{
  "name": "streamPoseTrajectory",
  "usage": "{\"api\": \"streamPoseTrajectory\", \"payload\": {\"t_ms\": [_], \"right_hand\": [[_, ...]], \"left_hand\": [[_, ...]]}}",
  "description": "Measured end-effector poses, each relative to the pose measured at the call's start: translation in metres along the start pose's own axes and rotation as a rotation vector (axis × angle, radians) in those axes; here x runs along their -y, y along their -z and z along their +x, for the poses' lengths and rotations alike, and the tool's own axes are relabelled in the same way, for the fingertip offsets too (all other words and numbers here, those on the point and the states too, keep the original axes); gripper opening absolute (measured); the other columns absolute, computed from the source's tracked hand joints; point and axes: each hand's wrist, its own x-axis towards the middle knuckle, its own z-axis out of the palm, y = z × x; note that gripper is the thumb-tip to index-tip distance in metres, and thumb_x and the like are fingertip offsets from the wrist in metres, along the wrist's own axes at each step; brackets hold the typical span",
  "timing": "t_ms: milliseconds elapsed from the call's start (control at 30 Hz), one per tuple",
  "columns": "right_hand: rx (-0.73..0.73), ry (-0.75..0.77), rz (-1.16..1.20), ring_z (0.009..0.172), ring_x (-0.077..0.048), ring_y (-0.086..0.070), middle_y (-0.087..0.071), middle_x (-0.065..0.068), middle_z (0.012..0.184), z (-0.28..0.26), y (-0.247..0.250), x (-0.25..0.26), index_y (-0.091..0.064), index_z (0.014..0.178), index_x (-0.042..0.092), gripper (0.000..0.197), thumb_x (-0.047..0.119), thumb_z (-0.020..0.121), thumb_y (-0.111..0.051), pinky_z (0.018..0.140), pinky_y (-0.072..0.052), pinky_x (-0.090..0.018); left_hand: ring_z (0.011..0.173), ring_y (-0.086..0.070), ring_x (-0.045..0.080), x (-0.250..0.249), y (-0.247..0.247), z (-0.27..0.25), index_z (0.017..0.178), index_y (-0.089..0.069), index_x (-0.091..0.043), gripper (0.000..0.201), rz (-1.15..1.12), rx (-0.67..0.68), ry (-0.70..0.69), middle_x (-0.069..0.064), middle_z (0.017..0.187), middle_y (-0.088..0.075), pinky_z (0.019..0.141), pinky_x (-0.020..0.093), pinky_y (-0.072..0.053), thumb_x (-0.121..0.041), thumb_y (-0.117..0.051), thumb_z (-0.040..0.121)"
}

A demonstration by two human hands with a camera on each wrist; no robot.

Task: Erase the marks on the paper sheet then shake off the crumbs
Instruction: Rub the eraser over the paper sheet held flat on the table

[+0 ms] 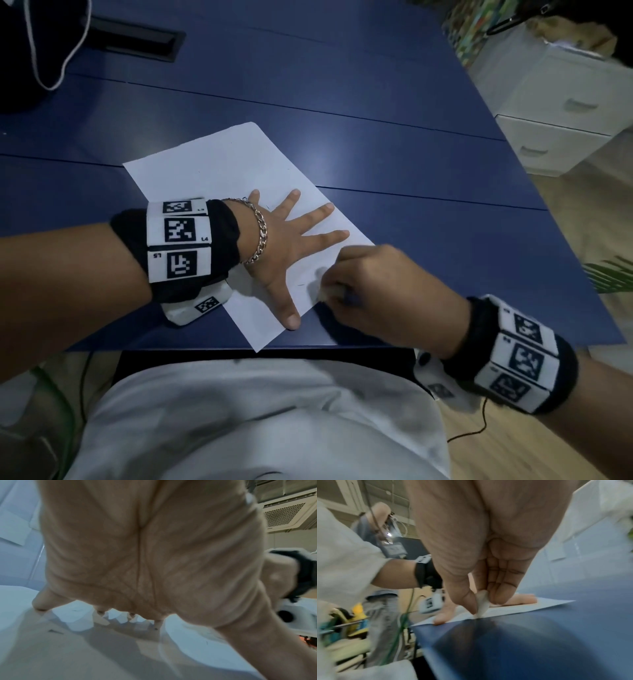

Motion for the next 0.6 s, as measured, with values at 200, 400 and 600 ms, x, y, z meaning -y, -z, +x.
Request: {"api": "streamPoseTrajectory", "payload": {"t_ms": [200, 400, 600], "right_hand": [[-0.1, -0.184, -0.094, 0.065, -0.018, -0.05, -0.048, 0.008, 0.066, 0.015, 0.021, -0.049, -0.046, 0.062, 0.029, 0.025, 0.029, 0.084, -0.059, 0.063, -0.045, -0.036], [0.049, -0.005, -0.052, 0.065, -0.021, -0.054, -0.058, 0.003, 0.079, -0.004, -0.003, 0.02, -0.065, 0.075, 0.019, 0.012, 0.023, 0.085, -0.061, 0.059, -0.048, -0.035], [-0.097, -0.269, -0.113, 0.067, -0.024, -0.05, -0.049, 0.004, 0.07, 0.008, 0.017, -0.039, -0.044, 0.063, 0.025, 0.027, 0.026, 0.085, -0.058, 0.064, -0.045, -0.037]], "left_hand": [[0.149, 0.042, 0.037, 0.001, 0.0, -0.001, 0.135, 0.044, -0.066, 0.155, -0.01, 0.003, -0.003, -0.023, 0.15, 0.056, 0.11, 0.087, 0.0, -0.098, -0.073, 0.038], [0.148, 0.041, 0.043, 0.0, -0.001, 0.001, 0.136, 0.044, -0.064, 0.156, 0.016, -0.003, 0.001, -0.02, 0.152, 0.055, 0.109, 0.087, 0.0, -0.099, -0.071, 0.037], [0.151, 0.038, 0.039, 0.0, 0.002, -0.002, 0.135, 0.044, -0.065, 0.154, 0.017, 0.008, 0.003, -0.022, 0.152, 0.054, 0.111, 0.086, -0.001, -0.099, -0.071, 0.039]]}}
